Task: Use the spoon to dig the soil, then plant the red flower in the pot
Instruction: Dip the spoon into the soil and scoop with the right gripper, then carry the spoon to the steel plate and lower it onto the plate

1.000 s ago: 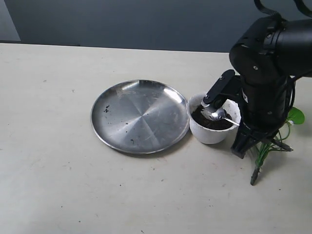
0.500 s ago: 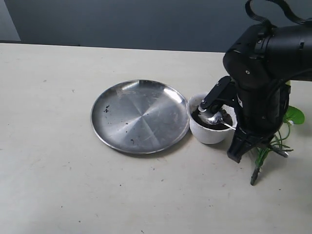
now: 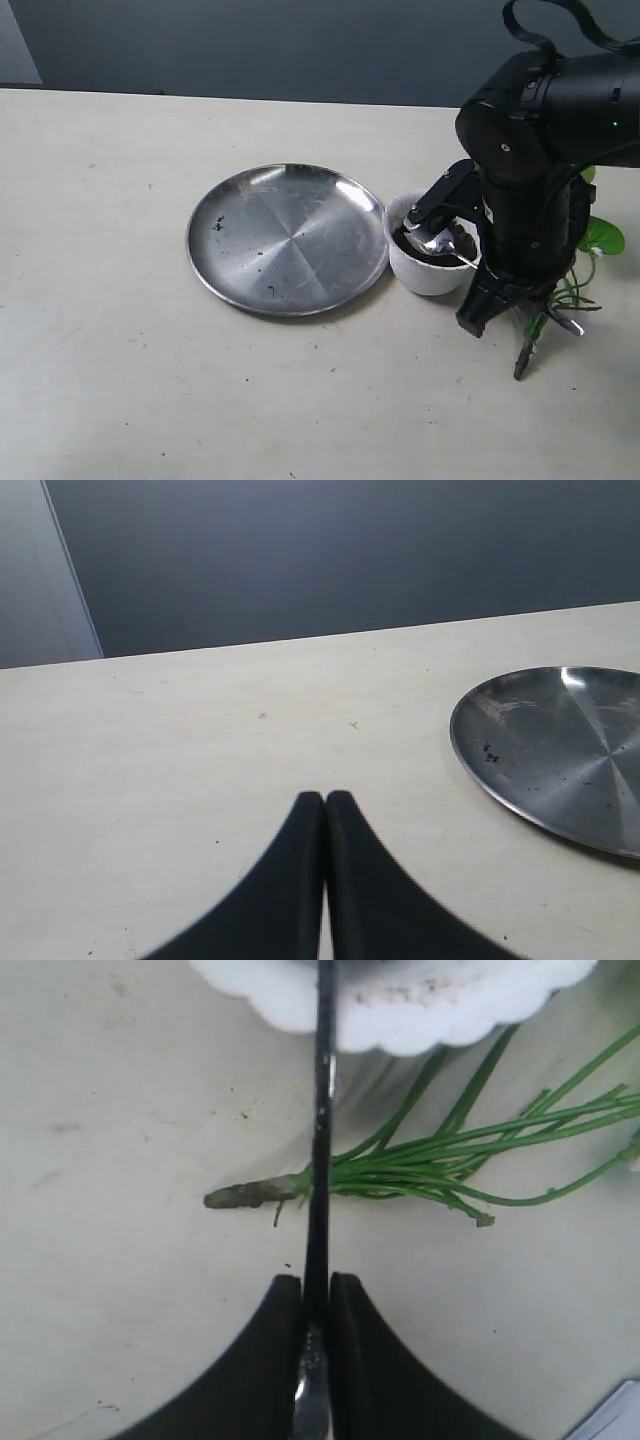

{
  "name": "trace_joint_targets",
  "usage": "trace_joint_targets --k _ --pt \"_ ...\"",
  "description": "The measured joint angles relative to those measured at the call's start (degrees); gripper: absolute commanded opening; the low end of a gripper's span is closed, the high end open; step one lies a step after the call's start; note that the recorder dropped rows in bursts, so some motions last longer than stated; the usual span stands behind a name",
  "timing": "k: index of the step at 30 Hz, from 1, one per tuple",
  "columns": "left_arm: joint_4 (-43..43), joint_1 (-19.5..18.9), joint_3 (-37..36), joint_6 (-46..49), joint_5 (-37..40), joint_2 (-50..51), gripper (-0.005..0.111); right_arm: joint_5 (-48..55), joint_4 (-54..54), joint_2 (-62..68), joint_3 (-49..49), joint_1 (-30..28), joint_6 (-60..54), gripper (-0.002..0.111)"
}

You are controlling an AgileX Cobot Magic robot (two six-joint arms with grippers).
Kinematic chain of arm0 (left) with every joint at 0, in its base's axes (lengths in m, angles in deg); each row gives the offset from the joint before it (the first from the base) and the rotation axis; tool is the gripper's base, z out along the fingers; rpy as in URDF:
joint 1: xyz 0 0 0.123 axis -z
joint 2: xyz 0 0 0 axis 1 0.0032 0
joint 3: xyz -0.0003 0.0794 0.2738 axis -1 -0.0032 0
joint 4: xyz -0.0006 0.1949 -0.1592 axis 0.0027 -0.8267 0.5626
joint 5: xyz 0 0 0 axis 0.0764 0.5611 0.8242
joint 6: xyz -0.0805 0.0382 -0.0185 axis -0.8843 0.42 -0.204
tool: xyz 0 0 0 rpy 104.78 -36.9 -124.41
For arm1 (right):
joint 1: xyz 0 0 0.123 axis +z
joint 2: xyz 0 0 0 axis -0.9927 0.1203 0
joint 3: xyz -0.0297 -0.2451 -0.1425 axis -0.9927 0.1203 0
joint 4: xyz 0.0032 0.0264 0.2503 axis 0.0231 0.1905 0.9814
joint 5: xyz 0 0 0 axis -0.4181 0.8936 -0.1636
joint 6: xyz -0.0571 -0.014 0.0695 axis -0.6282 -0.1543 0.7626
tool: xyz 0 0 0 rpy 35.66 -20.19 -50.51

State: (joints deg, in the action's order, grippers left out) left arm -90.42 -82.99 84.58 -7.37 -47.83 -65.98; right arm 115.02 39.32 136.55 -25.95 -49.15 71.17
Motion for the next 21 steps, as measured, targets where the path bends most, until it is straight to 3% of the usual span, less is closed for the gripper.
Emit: trace_joint_targets --k 6,10,16,21 --pt "0.0 0.0 0.0 0.0 0.0 0.0 0.001 0.0 1.9 -7.1 -2.7 0.0 2.2 -0.001" --pt "0.0 0.0 0.0 0.0 0.0 0.0 0.001 -7.9 10.3 -9.4 -7.6 0.0 1.6 -0.001" --pt "0.0 0.0 0.0 0.0 0.0 0.0 0.001 -21.6 32.7 -3.9 -11.4 0.1 -9.4 -0.001" --pt "0.0 0.0 0.0 0.0 0.0 0.0 0.001 -25.8 36.7 6.1 -16.2 0.7 -11.9 -0.001"
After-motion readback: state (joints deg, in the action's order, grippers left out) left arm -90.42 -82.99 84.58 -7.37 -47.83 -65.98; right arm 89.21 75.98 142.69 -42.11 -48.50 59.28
